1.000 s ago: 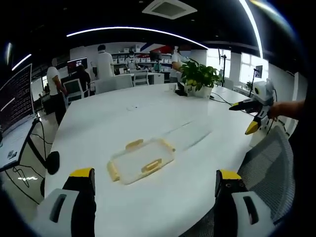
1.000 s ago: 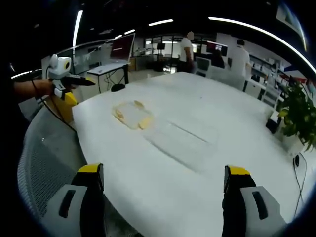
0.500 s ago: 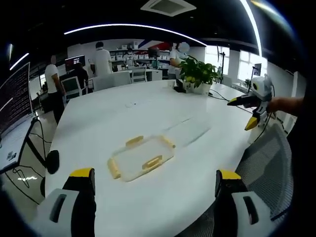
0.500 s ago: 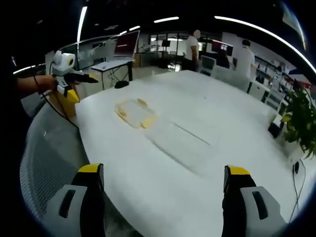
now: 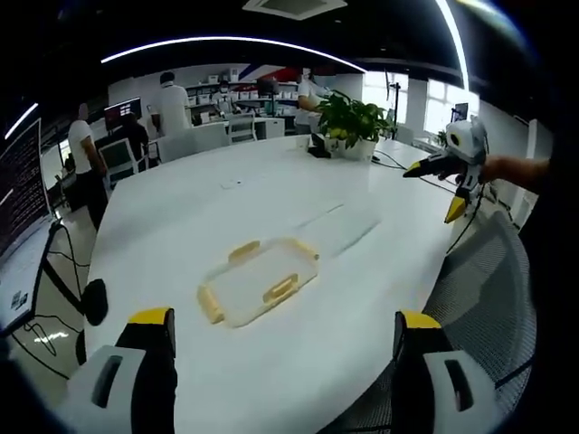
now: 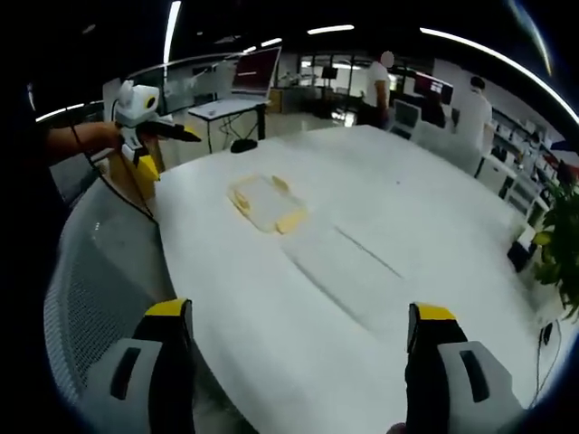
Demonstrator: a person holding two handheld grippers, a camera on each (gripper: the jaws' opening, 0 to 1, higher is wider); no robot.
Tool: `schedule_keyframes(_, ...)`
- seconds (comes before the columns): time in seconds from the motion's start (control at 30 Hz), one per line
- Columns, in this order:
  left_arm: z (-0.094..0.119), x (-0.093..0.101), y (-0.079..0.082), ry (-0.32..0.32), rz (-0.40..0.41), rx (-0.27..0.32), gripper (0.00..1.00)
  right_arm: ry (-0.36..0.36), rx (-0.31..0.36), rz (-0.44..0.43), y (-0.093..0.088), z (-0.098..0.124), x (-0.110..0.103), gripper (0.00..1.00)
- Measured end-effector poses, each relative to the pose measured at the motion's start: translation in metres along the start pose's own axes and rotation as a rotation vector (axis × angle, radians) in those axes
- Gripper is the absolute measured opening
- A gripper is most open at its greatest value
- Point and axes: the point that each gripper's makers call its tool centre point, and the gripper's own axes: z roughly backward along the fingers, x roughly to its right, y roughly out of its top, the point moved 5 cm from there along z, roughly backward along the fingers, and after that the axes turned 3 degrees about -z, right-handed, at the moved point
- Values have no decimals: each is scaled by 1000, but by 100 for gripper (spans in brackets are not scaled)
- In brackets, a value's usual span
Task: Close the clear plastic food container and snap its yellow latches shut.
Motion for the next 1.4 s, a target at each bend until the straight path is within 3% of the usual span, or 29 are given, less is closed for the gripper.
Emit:
schedule_keyframes(0.33,2,-13,0,-21,-28,-39,97,51,-25,71,13,-8,-1,94)
schedule_keyframes(0.57,0,-21,7,-32,-44,-35,94,100,-43,133,26,-15,0,89)
schedule_keyframes(1.4,-21,-50,5,-131,-175,-156,82,241,-143,313,62,-56,0,76)
